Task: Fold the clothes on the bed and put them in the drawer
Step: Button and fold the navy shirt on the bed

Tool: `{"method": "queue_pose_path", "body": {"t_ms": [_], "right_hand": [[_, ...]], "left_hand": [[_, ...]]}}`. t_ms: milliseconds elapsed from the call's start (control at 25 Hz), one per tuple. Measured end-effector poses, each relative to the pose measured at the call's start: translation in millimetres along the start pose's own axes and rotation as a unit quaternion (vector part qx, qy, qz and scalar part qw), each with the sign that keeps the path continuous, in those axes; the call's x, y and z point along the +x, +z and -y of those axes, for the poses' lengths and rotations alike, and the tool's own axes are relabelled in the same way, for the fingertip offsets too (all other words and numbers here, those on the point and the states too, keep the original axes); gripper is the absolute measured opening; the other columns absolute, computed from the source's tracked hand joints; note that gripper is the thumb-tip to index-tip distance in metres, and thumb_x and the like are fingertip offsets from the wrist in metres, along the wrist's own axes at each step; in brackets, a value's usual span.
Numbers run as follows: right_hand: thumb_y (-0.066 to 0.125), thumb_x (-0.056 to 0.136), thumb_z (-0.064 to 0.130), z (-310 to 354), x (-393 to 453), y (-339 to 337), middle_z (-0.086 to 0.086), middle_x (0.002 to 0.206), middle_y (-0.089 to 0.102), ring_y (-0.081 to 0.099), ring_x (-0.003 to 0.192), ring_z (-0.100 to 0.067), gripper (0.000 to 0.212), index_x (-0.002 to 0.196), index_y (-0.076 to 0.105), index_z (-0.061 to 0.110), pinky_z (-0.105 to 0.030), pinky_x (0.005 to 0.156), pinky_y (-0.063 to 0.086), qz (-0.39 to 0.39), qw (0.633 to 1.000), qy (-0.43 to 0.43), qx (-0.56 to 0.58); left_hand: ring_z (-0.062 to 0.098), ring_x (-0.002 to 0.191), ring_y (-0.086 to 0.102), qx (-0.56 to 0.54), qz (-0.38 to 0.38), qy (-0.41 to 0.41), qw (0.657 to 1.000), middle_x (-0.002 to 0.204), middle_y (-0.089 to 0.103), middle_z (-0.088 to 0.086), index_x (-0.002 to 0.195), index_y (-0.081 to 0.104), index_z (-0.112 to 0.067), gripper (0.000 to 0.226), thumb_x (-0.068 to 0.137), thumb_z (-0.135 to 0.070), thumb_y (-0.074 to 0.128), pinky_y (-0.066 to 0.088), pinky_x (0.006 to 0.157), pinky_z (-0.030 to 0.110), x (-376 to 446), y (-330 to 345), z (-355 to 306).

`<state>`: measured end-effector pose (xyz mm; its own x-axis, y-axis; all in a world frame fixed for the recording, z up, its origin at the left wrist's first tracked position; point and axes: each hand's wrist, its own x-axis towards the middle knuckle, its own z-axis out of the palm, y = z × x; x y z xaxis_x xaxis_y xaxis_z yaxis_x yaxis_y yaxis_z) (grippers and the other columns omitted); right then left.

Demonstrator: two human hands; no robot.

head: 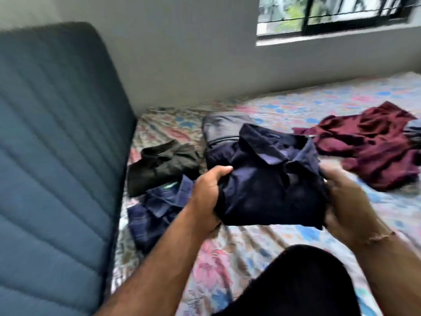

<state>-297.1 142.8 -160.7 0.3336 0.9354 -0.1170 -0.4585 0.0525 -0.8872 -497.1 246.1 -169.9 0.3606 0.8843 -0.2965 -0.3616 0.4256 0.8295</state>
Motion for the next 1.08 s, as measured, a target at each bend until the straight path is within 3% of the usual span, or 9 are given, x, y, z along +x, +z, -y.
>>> {"method": "queue_pose_path", "body": {"t_ms": [200,440,560,680,760,840,920,1000,1080], "right_hand": [[0.057,0.087,0.004,-76,35,82,-0.005,0.075,0.071,0.066,0.069,-0.029,0.016,0.095,0.068,0.012,-0.029,0.057,0.056,-0.054,0.995,0.031,-0.077],[0.075,0.066,0.02,-94,83,182,-0.01,0.113,0.074,0.072,0.104,-0.032,0.061,0.125,0.058,0.025,-0.055,0.094,0.058,-0.007,0.986,-0.043,-0.16],[0.075,0.071,0.016,-90,129,223,-0.006,0.116,0.075,0.072,0.108,-0.029,0.056,0.122,0.057,0.032,-0.053,0.095,0.058,0.064,0.981,-0.043,-0.177],[0.073,0.084,0.003,-103,173,233,-0.004,0.136,0.064,0.066,0.121,-0.024,0.075,0.146,0.041,0.031,-0.048,0.104,0.054,0.141,0.954,-0.011,-0.264],[0.072,0.091,0.017,-124,193,228,-0.011,0.16,0.039,0.042,0.146,-0.028,0.09,0.162,0.017,0.019,-0.04,0.121,0.034,0.108,0.87,-0.034,-0.479],[0.06,0.096,0.041,-150,200,228,-0.012,0.171,0.01,0.01,0.158,-0.027,0.092,0.165,0.004,0.017,-0.036,0.128,0.012,0.116,0.725,-0.135,-0.665],[0.043,0.098,0.055,-169,203,235,-0.002,0.173,-0.005,-0.002,0.159,-0.023,0.083,0.165,0.0,0.032,-0.046,0.129,0.009,0.194,0.628,-0.189,-0.73],[0.036,0.102,0.059,-182,206,238,0.006,0.172,-0.014,-0.008,0.159,-0.02,0.075,0.162,-0.004,0.043,-0.053,0.127,0.009,0.235,0.58,-0.139,-0.767],[0.037,0.102,0.059,-182,206,236,0.007,0.171,-0.016,-0.009,0.159,-0.018,0.074,0.162,-0.003,0.043,-0.054,0.127,0.008,0.242,0.569,-0.124,-0.776]], "left_hand": [[0.021,0.074,0.074,0.018,-0.098,0.09,0.991,0.089,0.078,0.011,0.106,0.073,-0.003,0.016,0.094,-0.006,0.063,0.058,0.063,0.027,-9,-104,-31],[0.021,0.073,0.071,0.025,-0.164,0.218,0.962,0.088,0.076,0.01,0.098,0.072,-0.012,0.018,0.089,0.0,0.062,0.058,0.068,0.031,48,-191,-103],[0.022,0.079,0.071,0.042,-0.231,0.253,0.938,0.095,0.077,0.011,0.104,0.074,-0.013,0.021,0.087,-0.003,0.068,0.059,0.071,0.033,90,-226,-130],[0.029,0.094,0.071,0.063,-0.26,0.214,0.94,0.112,0.076,0.018,0.115,0.072,-0.012,0.029,0.087,-0.008,0.073,0.059,0.085,0.046,134,-258,-123],[0.03,0.116,0.066,0.186,-0.32,0.174,0.913,0.135,0.066,0.022,0.138,0.059,-0.008,0.05,0.09,-0.009,0.074,0.052,0.102,0.043,152,-271,-104],[0.033,0.146,0.042,0.372,-0.401,0.238,0.803,0.159,0.041,0.022,0.158,0.034,-0.005,0.078,0.091,-0.022,0.071,0.031,0.121,0.04,153,-272,-86],[0.03,0.158,0.019,0.548,-0.338,0.336,0.687,0.17,0.021,0.02,0.164,0.024,-0.009,0.086,0.092,-0.042,0.058,0.013,0.128,0.04,151,-256,-78],[0.026,0.161,0.006,0.68,-0.213,0.248,0.656,0.174,0.008,0.011,0.167,0.017,-0.02,0.084,0.094,-0.058,0.033,0.01,0.128,0.05,159,-240,-70],[0.024,0.162,0.005,0.725,-0.178,0.137,0.651,0.175,0.004,0.004,0.166,0.016,-0.027,0.085,0.09,-0.065,0.018,0.012,0.127,0.06,165,-241,-63]]}}
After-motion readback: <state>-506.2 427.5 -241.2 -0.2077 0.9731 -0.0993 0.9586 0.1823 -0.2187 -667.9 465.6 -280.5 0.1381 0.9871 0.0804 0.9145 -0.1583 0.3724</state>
